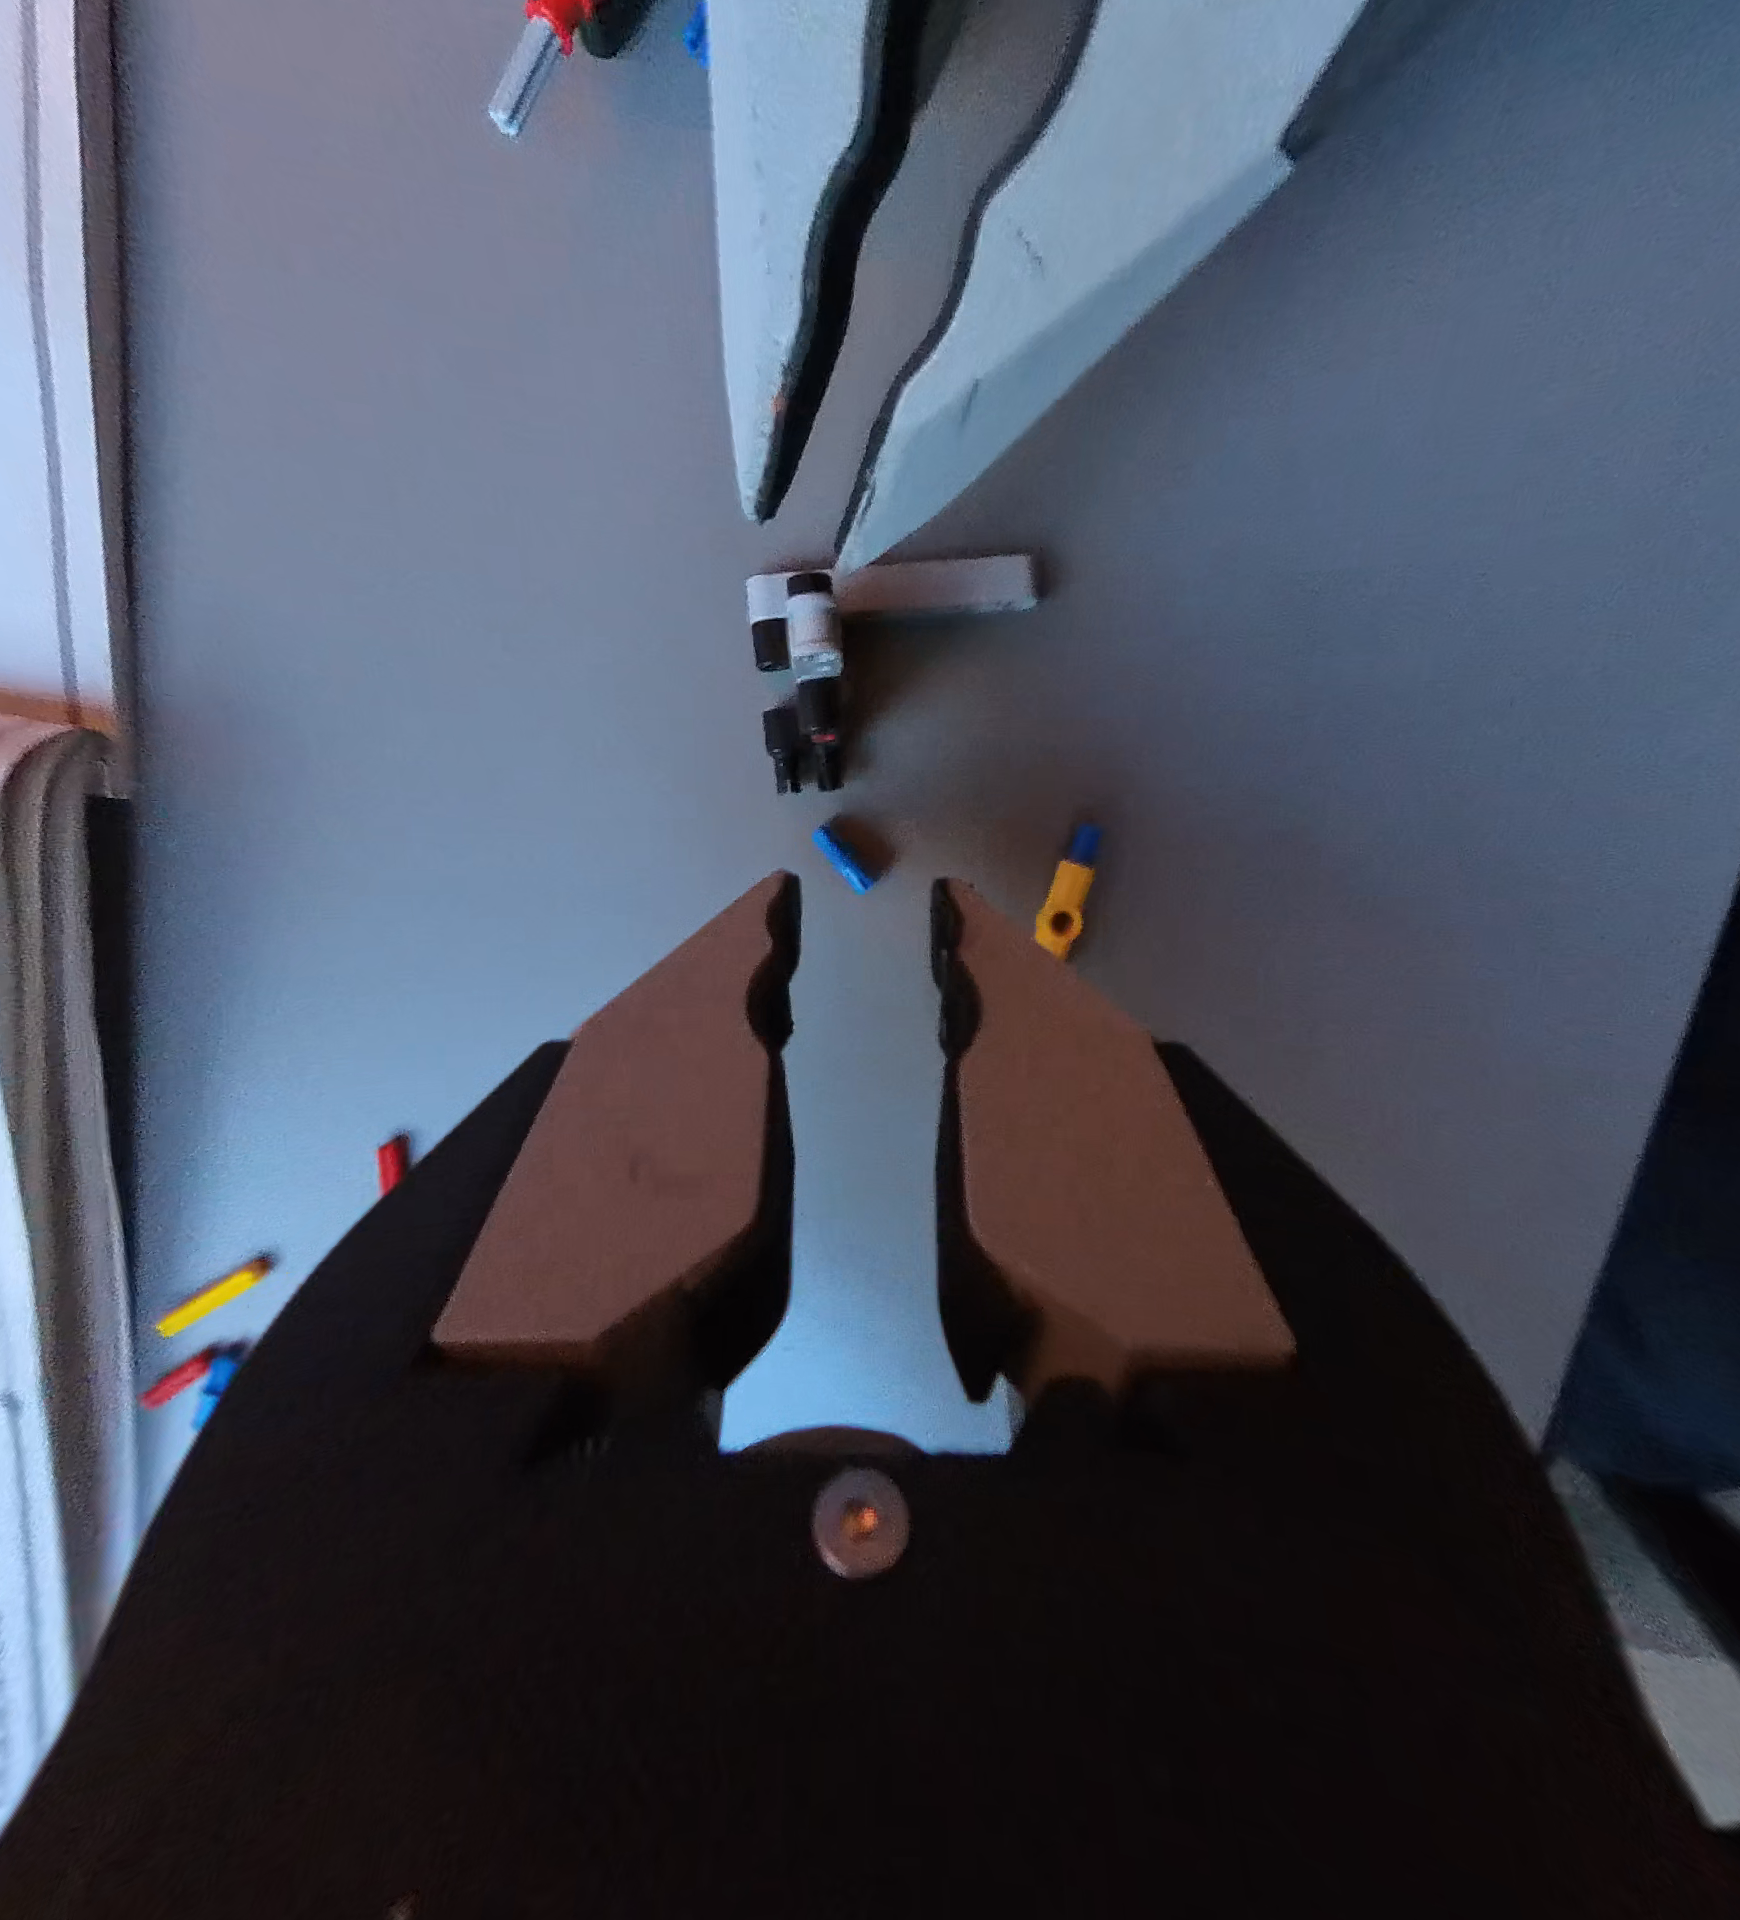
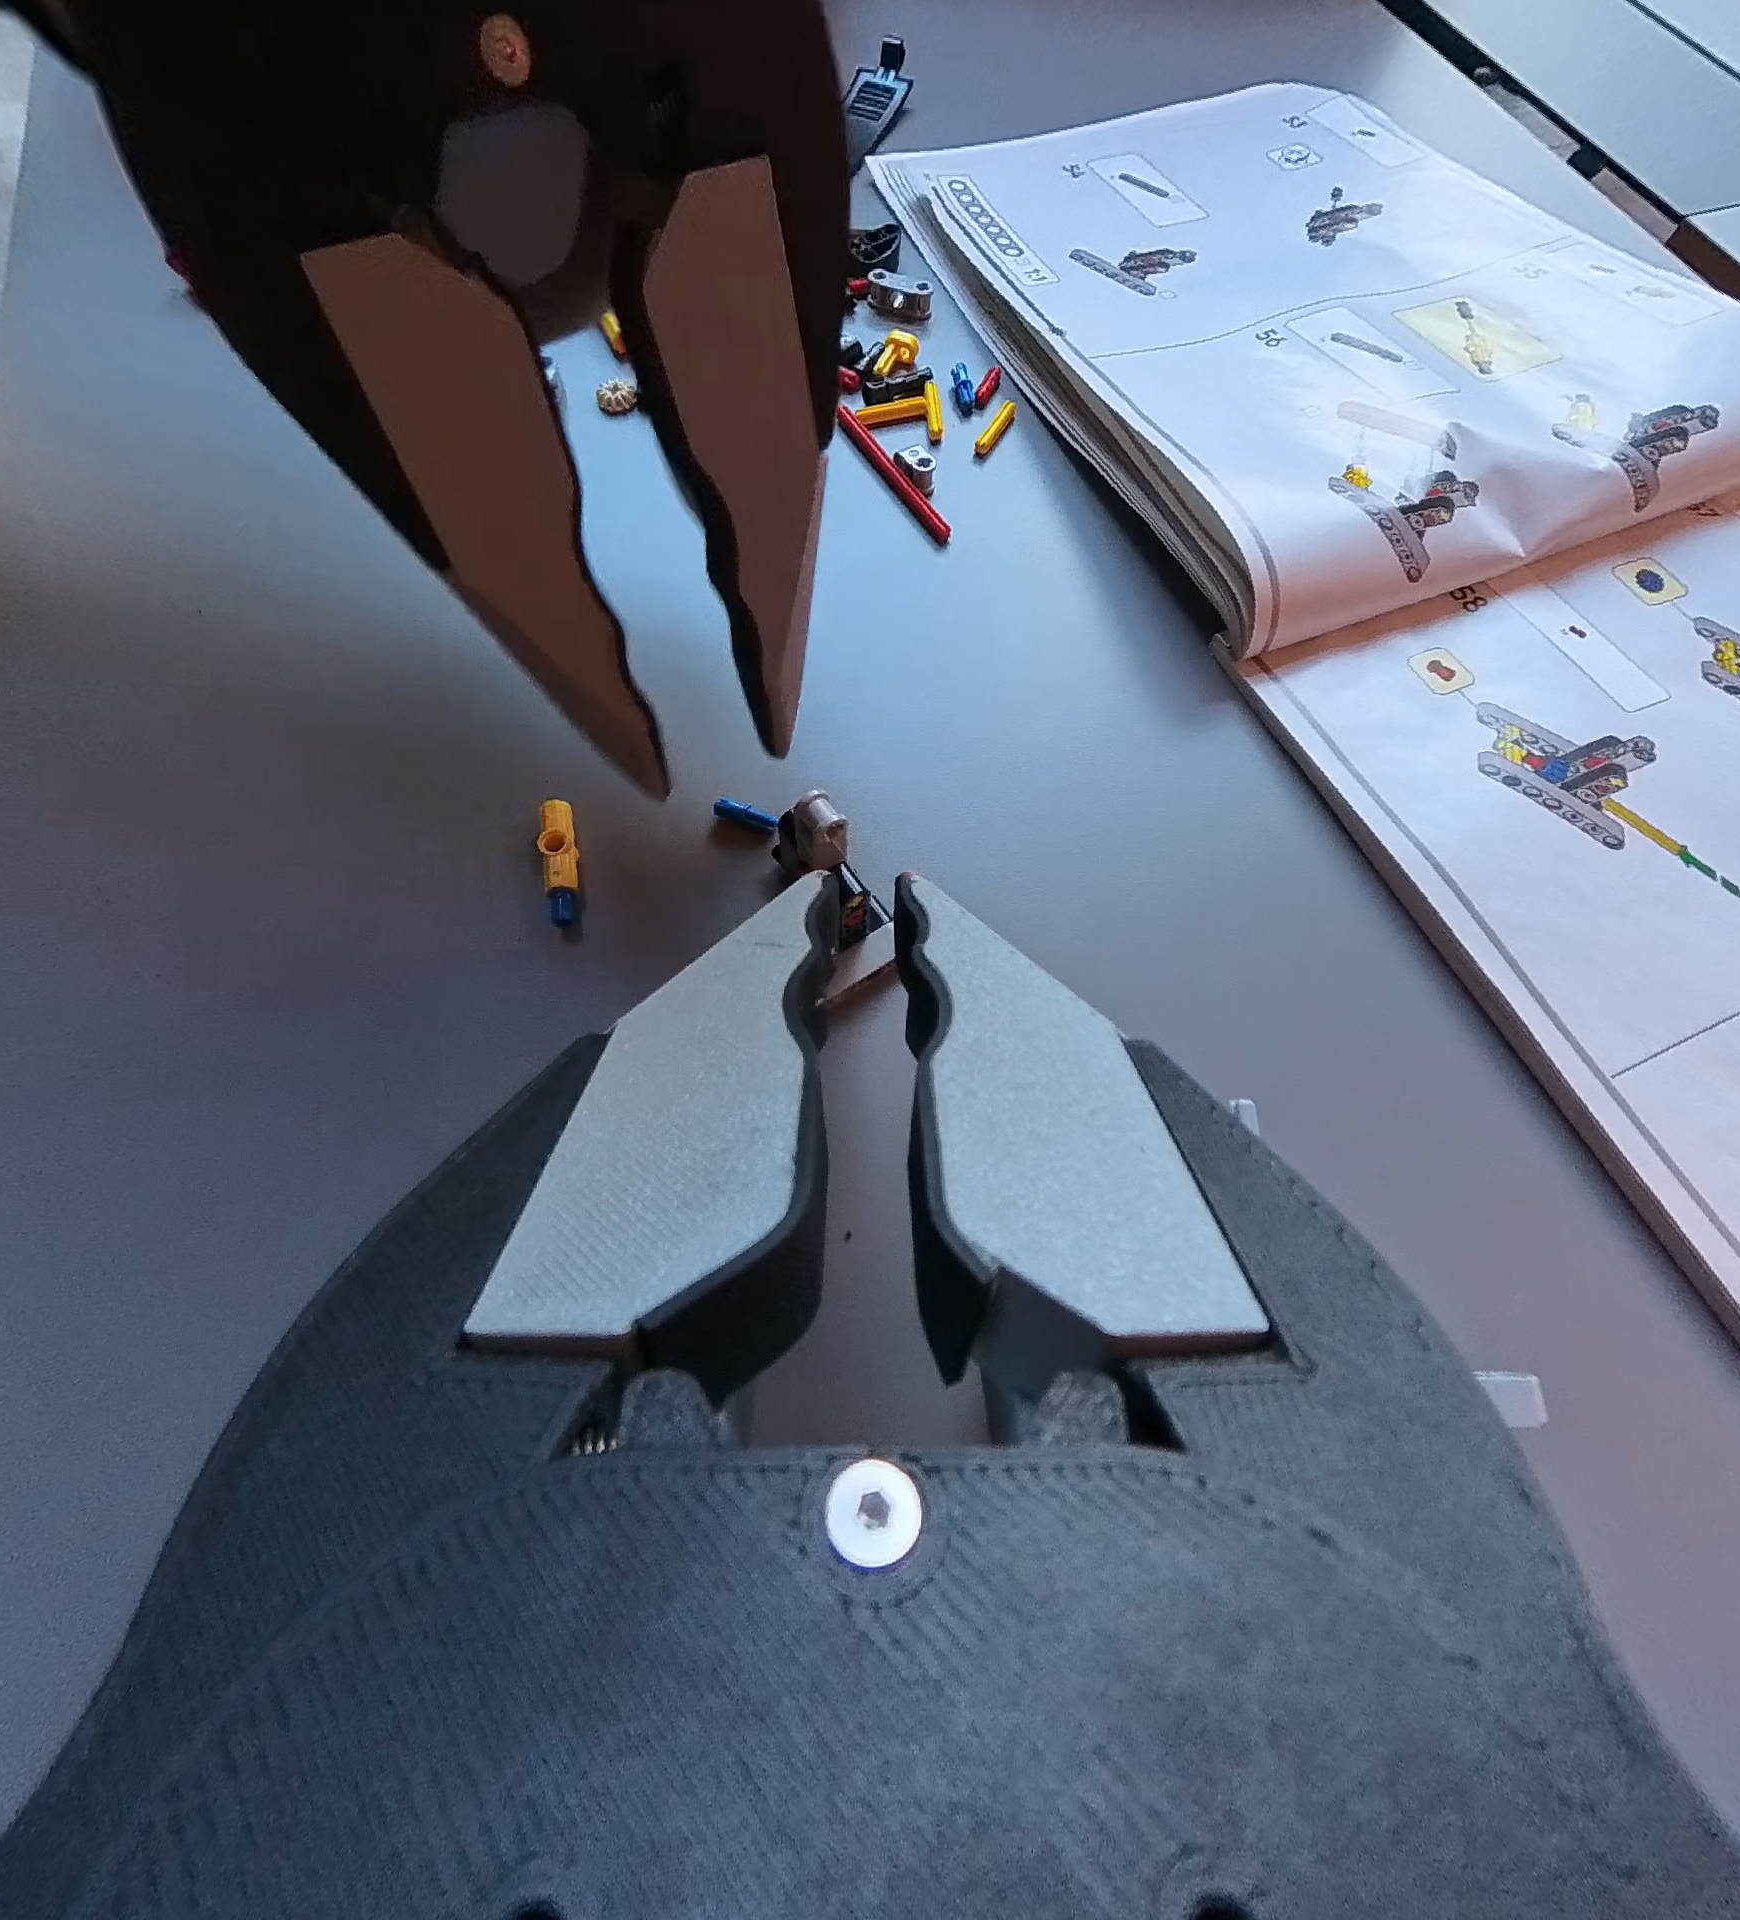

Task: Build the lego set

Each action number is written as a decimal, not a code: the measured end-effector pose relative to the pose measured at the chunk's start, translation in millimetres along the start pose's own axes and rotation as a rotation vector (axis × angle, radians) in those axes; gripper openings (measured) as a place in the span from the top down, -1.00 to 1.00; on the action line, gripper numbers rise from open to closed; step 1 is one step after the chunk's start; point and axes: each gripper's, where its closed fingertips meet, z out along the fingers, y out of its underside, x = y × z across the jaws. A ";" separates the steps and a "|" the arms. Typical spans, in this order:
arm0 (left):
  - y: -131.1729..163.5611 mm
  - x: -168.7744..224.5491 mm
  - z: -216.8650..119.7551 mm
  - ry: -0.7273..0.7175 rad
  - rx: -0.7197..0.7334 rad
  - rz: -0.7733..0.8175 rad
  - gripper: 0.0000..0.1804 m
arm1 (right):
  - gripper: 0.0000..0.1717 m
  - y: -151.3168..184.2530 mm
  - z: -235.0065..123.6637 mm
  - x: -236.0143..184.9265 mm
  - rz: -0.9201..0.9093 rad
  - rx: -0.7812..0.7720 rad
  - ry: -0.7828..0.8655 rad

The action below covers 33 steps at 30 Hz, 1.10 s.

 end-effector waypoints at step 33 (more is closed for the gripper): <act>38.0 17.1 -5.4 -0.009 0.160 -0.048 0.98 | 0.91 -21.4 -9.7 -59.7 -0.172 0.094 -0.176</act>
